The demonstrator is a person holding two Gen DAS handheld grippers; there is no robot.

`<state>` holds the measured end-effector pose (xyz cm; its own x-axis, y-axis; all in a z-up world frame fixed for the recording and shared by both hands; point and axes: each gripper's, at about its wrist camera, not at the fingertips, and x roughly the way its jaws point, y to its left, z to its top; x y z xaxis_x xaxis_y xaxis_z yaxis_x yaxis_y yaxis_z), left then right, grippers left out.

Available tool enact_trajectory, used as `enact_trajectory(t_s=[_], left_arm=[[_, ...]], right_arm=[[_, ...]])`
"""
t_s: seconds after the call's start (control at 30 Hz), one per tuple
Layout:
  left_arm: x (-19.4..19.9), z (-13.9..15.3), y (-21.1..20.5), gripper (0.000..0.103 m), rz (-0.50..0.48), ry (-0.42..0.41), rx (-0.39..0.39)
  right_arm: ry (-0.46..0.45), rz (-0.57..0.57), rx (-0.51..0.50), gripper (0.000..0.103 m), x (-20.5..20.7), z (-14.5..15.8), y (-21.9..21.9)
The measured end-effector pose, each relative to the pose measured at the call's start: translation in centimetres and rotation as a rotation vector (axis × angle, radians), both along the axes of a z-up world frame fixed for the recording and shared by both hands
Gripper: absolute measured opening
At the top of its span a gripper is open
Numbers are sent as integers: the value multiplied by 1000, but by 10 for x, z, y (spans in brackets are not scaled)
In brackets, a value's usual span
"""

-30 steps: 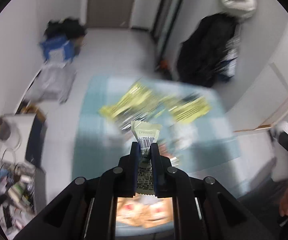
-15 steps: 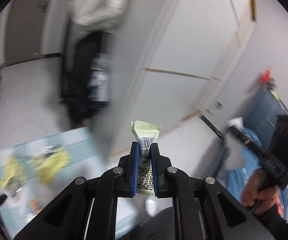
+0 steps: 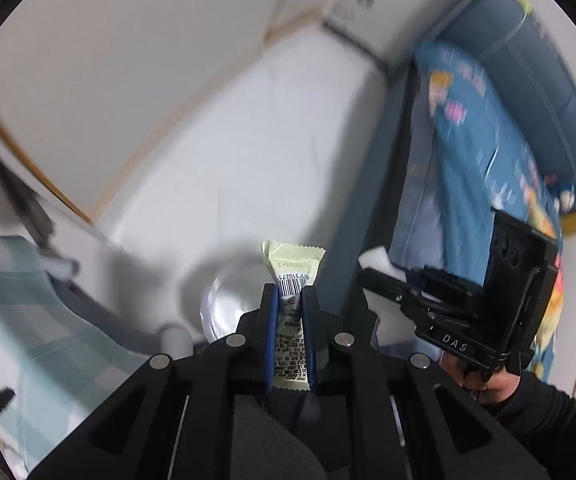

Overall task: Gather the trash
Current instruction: 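Open the right tool over the white bin while the left drops the wrapper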

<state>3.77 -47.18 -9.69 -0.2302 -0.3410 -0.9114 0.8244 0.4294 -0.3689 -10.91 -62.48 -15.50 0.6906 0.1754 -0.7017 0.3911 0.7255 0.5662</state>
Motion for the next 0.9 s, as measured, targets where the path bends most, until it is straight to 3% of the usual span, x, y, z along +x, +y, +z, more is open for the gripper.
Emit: enact_trajectory(t_s=[0.2, 0.47, 0.57, 0.77, 0.87, 0.9], left_arm=[[15, -96, -20, 8, -35, 213, 179], [7, -167, -36, 8, -100, 314, 322], [6, -188, -32, 8, -103, 344, 355], [10, -221, -25, 8, -63, 409, 382], [13, -224, -24, 12, -44, 437, 387], [13, -226, -23, 17, -38, 448, 387]], right_arm=[[127, -68, 152, 22, -1, -79, -3], [244, -136, 257, 22, 16, -137, -3], [291, -156, 290, 22, 25, -154, -1], [395, -152, 259, 24, 43, -179, 5], [432, -131, 245, 24, 38, -186, 2], [446, -127, 232, 26, 34, -186, 3]])
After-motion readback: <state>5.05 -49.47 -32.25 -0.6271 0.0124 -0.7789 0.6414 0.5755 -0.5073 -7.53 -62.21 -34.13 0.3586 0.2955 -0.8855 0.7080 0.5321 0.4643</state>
